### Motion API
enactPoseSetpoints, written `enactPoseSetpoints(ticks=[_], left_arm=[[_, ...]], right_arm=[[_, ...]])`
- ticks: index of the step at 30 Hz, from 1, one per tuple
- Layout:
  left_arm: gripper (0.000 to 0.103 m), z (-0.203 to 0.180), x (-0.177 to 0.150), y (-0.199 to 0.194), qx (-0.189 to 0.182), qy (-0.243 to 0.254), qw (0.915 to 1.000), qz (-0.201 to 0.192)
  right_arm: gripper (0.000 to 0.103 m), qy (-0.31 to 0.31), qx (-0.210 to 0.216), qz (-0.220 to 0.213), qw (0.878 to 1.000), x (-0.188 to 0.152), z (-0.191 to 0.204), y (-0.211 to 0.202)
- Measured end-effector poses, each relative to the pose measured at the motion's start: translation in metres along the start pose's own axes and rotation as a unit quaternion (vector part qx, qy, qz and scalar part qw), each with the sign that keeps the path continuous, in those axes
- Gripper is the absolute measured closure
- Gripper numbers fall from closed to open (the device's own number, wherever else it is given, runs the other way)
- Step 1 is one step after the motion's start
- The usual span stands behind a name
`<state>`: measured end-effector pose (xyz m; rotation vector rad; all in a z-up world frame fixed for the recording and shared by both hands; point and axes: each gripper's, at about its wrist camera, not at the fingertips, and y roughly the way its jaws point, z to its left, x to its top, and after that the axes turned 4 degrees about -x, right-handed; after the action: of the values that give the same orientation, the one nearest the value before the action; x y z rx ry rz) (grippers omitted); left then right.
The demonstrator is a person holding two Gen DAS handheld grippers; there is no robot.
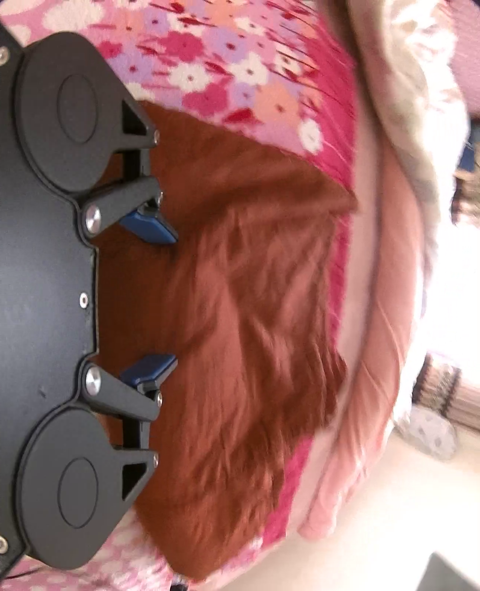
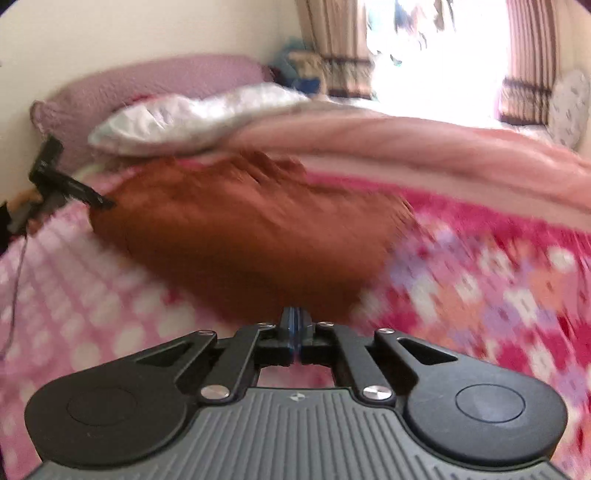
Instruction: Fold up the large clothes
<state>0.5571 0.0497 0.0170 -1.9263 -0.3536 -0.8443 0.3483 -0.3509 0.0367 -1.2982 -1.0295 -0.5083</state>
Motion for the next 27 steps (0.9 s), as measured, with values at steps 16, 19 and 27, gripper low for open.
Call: enactPoseSetpoints(ticks=[16, 19, 27], left_arm=[[0.029, -0.104, -0.019, 0.08, -0.016, 0.084, 0.9963, 0.003], [0.031, -0.081, -0.021, 0.064, -0.003, 0.088, 0.9961, -0.005], [0.032, 0.007, -0.02, 0.031, 0.059, 0.003, 0.9979, -0.027]], right_arm=[[0.103, 0.014, -0.071, 0.027, 0.997, 0.037, 0.128, 0.134], [0.103, 0.083, -0.062, 0.029, 0.994, 0.026, 0.083, 0.115], [0.103, 0.159, -0.11, 0.039, 0.98, -0.007, 0.001, 0.065]])
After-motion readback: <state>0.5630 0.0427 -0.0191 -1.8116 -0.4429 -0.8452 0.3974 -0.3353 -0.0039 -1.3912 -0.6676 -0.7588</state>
